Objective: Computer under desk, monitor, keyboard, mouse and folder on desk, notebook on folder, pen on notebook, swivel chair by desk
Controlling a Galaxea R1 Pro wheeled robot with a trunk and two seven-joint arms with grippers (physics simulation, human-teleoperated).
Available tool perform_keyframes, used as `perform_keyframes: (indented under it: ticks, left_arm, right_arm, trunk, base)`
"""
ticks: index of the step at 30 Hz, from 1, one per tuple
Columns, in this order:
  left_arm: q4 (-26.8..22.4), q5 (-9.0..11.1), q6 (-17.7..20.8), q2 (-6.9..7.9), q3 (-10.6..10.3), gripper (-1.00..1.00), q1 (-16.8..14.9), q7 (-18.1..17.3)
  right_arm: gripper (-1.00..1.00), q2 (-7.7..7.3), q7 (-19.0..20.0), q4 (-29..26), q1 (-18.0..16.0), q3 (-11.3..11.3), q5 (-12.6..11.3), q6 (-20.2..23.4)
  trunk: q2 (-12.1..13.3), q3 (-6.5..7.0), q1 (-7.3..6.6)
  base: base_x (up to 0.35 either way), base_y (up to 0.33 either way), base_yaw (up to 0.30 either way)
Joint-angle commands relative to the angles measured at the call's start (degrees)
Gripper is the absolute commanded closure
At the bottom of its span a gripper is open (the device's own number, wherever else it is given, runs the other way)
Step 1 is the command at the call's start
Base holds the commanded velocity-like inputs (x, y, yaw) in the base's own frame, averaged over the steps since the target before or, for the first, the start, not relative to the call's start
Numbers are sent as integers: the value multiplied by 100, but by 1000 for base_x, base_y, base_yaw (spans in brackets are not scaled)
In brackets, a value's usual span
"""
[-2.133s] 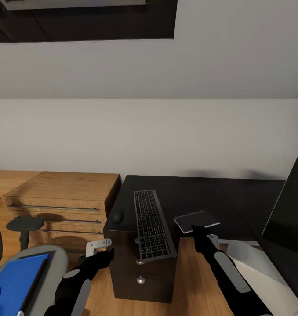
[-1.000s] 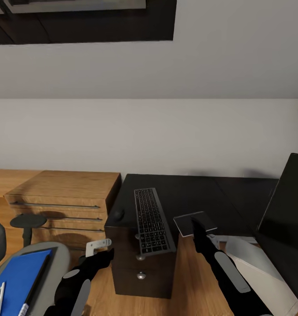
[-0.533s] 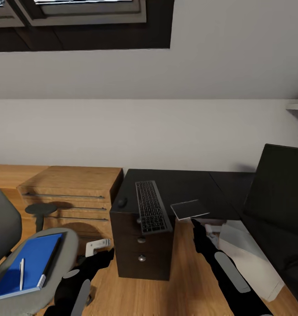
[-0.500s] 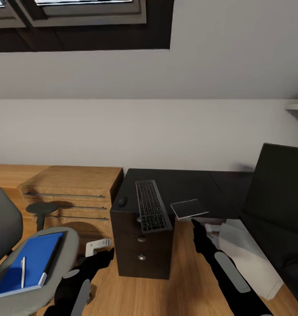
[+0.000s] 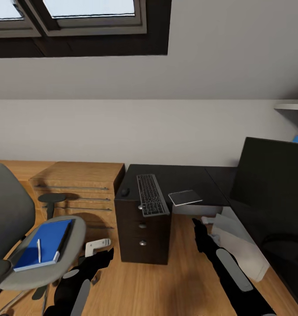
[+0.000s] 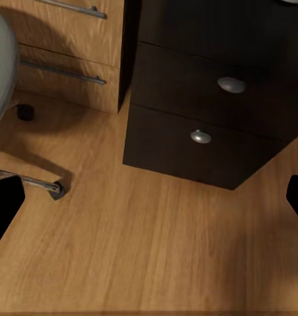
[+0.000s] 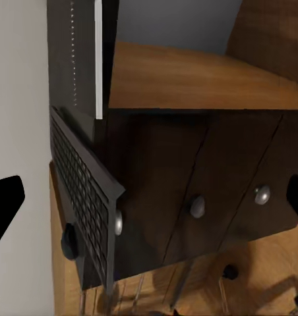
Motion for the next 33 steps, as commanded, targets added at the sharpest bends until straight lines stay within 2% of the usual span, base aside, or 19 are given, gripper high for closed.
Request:
perform_keyframes:
  ticks: [1, 2, 5, 6, 7, 8, 9, 10, 15, 22, 28, 29, 31, 33]
  left_arm:
    - [-7, 60, 18, -1, -6, -100, -4, 51]
    - [-8, 58, 17, -3, -6, -100, -4, 51]
    - [-7, 57, 17, -4, -7, -100, -4, 51]
    - [-7, 57, 15, -5, -7, -100, -4, 51]
    - [-7, 57, 14, -5, -7, -100, -4, 51]
    - [-7, 57, 15, -5, -7, -100, -4, 51]
    - [-7, 57, 14, -5, -7, -100, -4, 51]
    - [-7, 57, 14, -5, -7, -100, -4, 51]
    - [-7, 62, 16, -5, -7, -100, -4, 53]
    - [-5, 59, 17, -1, 0, -100, -4, 59]
    - [84, 57, 14, 10, 22, -100, -4, 66]
    - [261, 56, 9, 25, 45, -100, -4, 66]
    - [458, 56, 2, 49, 91, -100, -4, 63]
    - [881, 46, -19, 91, 132, -100, -4, 66]
  right_arm:
    - [-100, -26, -184, -115, -3, 19, 12, -6]
    - [-100, -62, -543, -353, -3, 30, 131, -4]
    - [-100, -99, -1178, -723, -3, 40, 434, 6]
    - [-100, -113, -1626, -963, 0, 43, 702, 13]
    - [-100, -118, -1843, -1075, 1, 44, 842, 16]
    - [-100, -124, -2245, -1281, 4, 44, 1121, 21]
    - [-100, -125, -2427, -1370, 8, 45, 1254, 23]
    - [-100, -125, -2738, -1498, 23, 47, 1508, 21]
    - [-100, -122, -3271, -1695, 69, 48, 2094, 21]
    - [-100, -115, -3350, -1720, 82, 69, 2186, 46]
    - [-100, -111, -3144, -1608, 84, 89, 2204, 47]
    - [-100, -109, -2933, -1444, 86, 126, 2213, 49]
    - [-100, -106, -2836, -1324, 90, 227, 2220, 49]
    - [-100, -104, -2753, -1073, 92, 547, 2244, 41]
  trunk:
    - [-3, -6, -2]
    - [-3, -6, -2]
    - [37, 12, -24]
    - [77, 29, -46]
    - [117, 47, -68]
    - [157, 65, -90]
    - [197, 83, -112]
    - [237, 101, -134]
    - [438, 191, -243]
    - [718, 317, -397]
    - [959, 424, -529]
    - [999, 442, -551]
    - [1079, 478, -595]
    - [1160, 514, -639]
  base:
    - [-108, 0, 0]
    - [-69, 0, 0]
    - [-43, 0, 0]
    - [-23, 0, 0]
    - [-18, 0, 0]
    - [-12, 0, 0]
    - [-9, 0, 0]
    - [-6, 0, 0]
    - [-3, 0, 0]
    - [0, 0, 0]
    - [0, 0, 0]
    - [0, 0, 0]
    - [0, 0, 0]
    - [0, 0, 0]
